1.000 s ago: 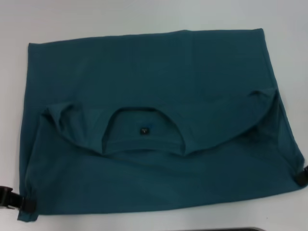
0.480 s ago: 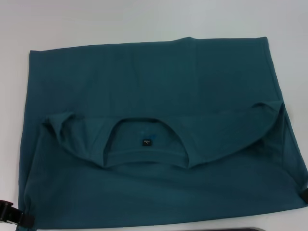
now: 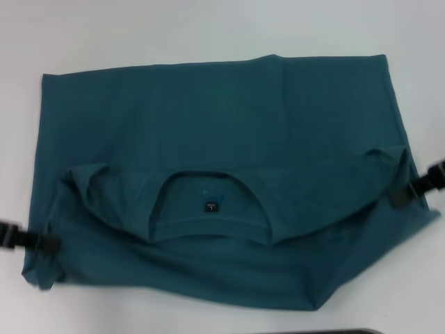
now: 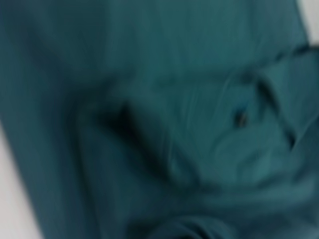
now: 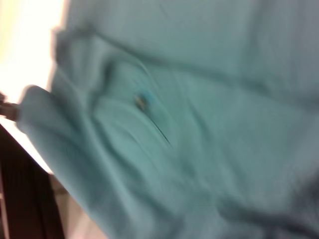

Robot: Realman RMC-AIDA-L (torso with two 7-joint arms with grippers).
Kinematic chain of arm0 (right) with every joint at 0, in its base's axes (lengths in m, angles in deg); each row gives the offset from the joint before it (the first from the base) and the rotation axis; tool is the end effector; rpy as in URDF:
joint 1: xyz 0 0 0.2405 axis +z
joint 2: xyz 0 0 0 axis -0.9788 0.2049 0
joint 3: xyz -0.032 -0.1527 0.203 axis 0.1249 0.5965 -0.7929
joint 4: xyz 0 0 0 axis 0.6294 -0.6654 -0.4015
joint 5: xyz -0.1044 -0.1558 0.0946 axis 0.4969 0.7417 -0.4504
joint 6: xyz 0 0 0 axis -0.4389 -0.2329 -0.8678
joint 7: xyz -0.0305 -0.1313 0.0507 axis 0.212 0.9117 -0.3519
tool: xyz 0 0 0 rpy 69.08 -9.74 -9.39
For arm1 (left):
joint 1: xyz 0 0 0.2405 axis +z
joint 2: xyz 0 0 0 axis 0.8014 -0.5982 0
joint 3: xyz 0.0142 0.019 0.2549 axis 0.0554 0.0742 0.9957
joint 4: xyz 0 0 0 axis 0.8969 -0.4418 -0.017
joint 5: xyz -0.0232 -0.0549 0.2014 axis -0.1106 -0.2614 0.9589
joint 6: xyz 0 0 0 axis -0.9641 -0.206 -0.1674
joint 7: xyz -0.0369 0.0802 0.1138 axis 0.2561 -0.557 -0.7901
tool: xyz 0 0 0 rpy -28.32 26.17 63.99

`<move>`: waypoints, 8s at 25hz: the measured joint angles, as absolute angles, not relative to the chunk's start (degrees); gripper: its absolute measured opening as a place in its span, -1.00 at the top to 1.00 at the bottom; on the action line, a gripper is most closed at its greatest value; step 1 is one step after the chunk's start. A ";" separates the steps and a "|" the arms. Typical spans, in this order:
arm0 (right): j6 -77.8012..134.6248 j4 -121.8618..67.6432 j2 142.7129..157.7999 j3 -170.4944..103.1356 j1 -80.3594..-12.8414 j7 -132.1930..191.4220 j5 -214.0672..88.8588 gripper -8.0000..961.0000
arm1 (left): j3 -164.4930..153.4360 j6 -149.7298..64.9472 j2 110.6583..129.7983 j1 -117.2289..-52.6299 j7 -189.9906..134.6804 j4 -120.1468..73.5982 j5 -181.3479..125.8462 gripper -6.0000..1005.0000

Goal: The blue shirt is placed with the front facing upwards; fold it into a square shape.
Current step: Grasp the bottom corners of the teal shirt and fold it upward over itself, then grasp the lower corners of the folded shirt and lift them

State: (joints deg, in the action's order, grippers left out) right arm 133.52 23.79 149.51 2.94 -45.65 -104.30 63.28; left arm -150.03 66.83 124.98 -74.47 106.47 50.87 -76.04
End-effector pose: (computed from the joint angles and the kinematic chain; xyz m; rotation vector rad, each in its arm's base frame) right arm 0.2733 0.2997 0.0691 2.5350 -1.7311 0.1063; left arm -0.2908 0.2496 0.0712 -2.5379 -1.7801 0.0767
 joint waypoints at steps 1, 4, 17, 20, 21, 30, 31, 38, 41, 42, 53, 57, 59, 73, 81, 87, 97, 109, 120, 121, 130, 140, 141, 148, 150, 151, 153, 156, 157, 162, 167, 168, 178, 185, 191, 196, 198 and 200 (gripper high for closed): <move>133.46 23.78 149.51 2.47 -44.81 -103.71 62.33 0.96 | -151.32 66.77 124.68 -75.61 106.36 50.86 -76.80 0.93; 133.04 23.79 149.50 0.70 -42.95 -102.40 61.23 0.96 | -154.26 66.38 123.76 -78.06 106.55 50.96 -78.70 0.93; 125.97 24.02 147.49 -9.48 -42.97 -103.52 61.51 0.96 | -159.37 54.37 122.09 -83.94 111.80 46.76 -79.32 0.93; 123.97 23.92 147.20 -10.23 -43.46 -103.89 61.51 0.96 | -159.37 52.51 122.05 -84.12 112.96 46.46 -79.37 0.93; 123.23 23.91 147.12 -10.45 -43.59 -104.00 61.51 0.96 | -159.37 52.51 122.05 -84.12 112.96 46.46 -79.37 0.93; 117.45 24.37 146.26 -14.31 -44.78 -105.91 61.20 0.96 | -158.34 46.09 122.25 -84.68 117.38 46.48 -78.44 0.93; 116.54 24.35 146.26 -14.58 -44.81 -105.96 61.16 0.96 | -158.05 45.56 122.30 -84.70 117.71 46.50 -78.32 0.93; 111.29 24.06 147.18 -14.91 -44.53 -105.75 60.64 0.96 | -154.66 40.11 123.27 -84.78 120.22 46.78 -77.96 0.93; 108.47 23.88 147.75 -14.96 -44.46 -105.50 58.61 0.96 | -154.20 37.22 123.97 -84.93 120.31 46.69 -77.94 0.93; 107.89 23.86 147.89 -14.86 -44.43 -105.46 57.93 0.96 | -153.74 35.97 124.20 -84.98 120.32 46.46 -77.92 0.93; 101.97 23.82 149.99 -10.33 -43.92 -105.34 56.19 0.96 | -152.05 31.09 125.36 -85.09 120.65 45.58 -77.79 0.93; 100.66 23.71 150.27 -8.67 -44.12 -105.78 56.19 0.96 | -151.83 30.88 125.37 -85.24 120.72 45.25 -77.79 0.94; 100.18 23.34 150.29 -8.44 -44.08 -105.82 56.19 0.96 | -151.81 30.35 125.36 -85.46 120.73 44.63 -77.79 0.94; 93.77 21.70 151.99 -3.54 -43.88 -105.82 56.28 0.96 | -149.36 25.41 125.48 -86.38 120.74 40.55 -77.79 0.94; 91.50 21.70 152.48 -2.35 -43.63 -105.82 56.29 0.96 | -148.98 24.56 125.37 -87.31 120.79 39.28 -77.79 0.94; 89.07 21.70 152.62 -1.33 -43.45 -105.82 56.28 0.96 | -148.99 24.14 125.04 -88.05 120.81 38.35 -77.79 0.94; 87.47 21.70 153.03 -0.70 -42.67 -105.69 56.28 0.96 | -148.95 23.48 124.93 -88.41 120.99 38.18 -77.12 0.94; 84.54 21.70 153.01 0.83 -41.90 -105.30 56.28 0.96 | -148.90 22.73 124.73 -89.05 121.00 37.25 -76.52 0.94; 83.14 20.91 153.12 2.39 -41.53 -105.79 56.95 0.96 | -148.90 21.96 124.75 -89.38 120.96 36.78 -76.41 0.94; 83.13 20.91 153.11 2.39 -41.52 -105.78 56.96 0.96 | -148.90 21.86 124.75 -89.38 120.95 36.77 -76.40 0.94; 82.37 19.76 152.61 2.28 -41.05 -105.62 57.76 0.96 | -148.94 21.45 123.92 -90.33 120.96 34.88 -76.38 0.91; 81.86 16.28 150.28 1.50 -40.61 -106.12 58.34 0.55 | -148.81 20.10 122.11 -91.82 120.46 31.03 -76.21 0.68; 81.87 16.28 150.14 1.32 -40.67 -106.17 58.30 0.47 | -148.81 20.07 122.10 -91.83 120.47 31.21 -76.20 0.54; 82.72 16.20 149.77 1.39 -40.95 -105.71 58.33 -0.08 | -148.86 20.68 121.86 -91.33 120.70 33.48 -76.21 0.03; 82.91 15.98 149.75 1.47 -41.06 -105.11 58.34 -0.25 | -148.92 20.83 121.93 -91.09 120.57 33.92 -76.22 -0.06; 82.97 15.84 149.74 1.36 -41.10 -104.77 58.34 -0.34 | -148.91 20.92 122.04 -90.98 120.49 34.28 -76.23 -0.10; 83.22 15.68 149.64 1.10 -41.16 -104.20 58.34 -0.49 | -148.86 21.01 122.21 -90.75 120.46 35.01 -76.31 -0.19; 84.44 15.81 149.51 0.98 -41.28 -103.65 58.24 -0.73 | -149.17 21.75 122.50 -90.32 120.48 36.66 -76.76 -0.36; 85.10 16.02 149.48 0.75 -41.32 -103.43 58.12 -0.81 | -149.35 22.51 122.68 -90.07 120.47 37.58 -77.07 -0.42; 90.03 17.22 149.43 -2.26 -41.73 -99.03 55.02 -0.92 | -149.64 27.16 123.66 -86.35 118.45 43.82 -83.76 -0.53; 95.21 17.41 149.42 -6.69 -43.87 -92.70 47.43 -0.92 | -152.59 32.08 123.48 -83.35 114.82 45.33 -92.16 -0.53; 96.48 17.28 149.43 -7.77 -44.64 -91.12 45.03 -0.92 | -153.68 33.32 123.45 -83.16 113.98 45.08 -93.19 -0.53; 102.08 16.83 151.03 -10.73 -51.63 -79.51 32.46 -0.91 | -159.80 40.25 124.08 -78.77 104.69 42.66 -99.59 -0.53; 102.50 15.95 151.04 -10.33 -51.65 -78.69 32.49 -0.90 | -159.80 40.56 124.95 -77.59 103.81 42.19 -100.22 -0.53; 102.56 15.90 151.12 -10.66 -51.78 -78.74 32.21 -0.90 | -159.80 40.62 125.09 -77.54 102.64 41.11 -100.46 -0.53; 103.07 16.13 151.07 -10.71 -51.54 -79.11 32.18 -0.89 | -159.80 40.57 125.40 -77.80 102.19 41.07 -100.69 -0.53; 103.49 16.22 151.05 -10.58 -51.29 -79.15 32.16 -0.89 | -159.62 40.60 125.59 -77.87 101.94 41.03 -100.71 -0.53; 103.73 16.19 151.05 -10.34 -51.09 -79.24 32.18 -0.89 | -159.47 40.63 125.93 -77.93 101.45 40.92 -100.71 -0.53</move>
State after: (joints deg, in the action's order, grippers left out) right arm 103.73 16.19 151.05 -10.34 -51.09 -79.24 32.18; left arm -159.47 40.63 125.93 -77.93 101.45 40.92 -100.71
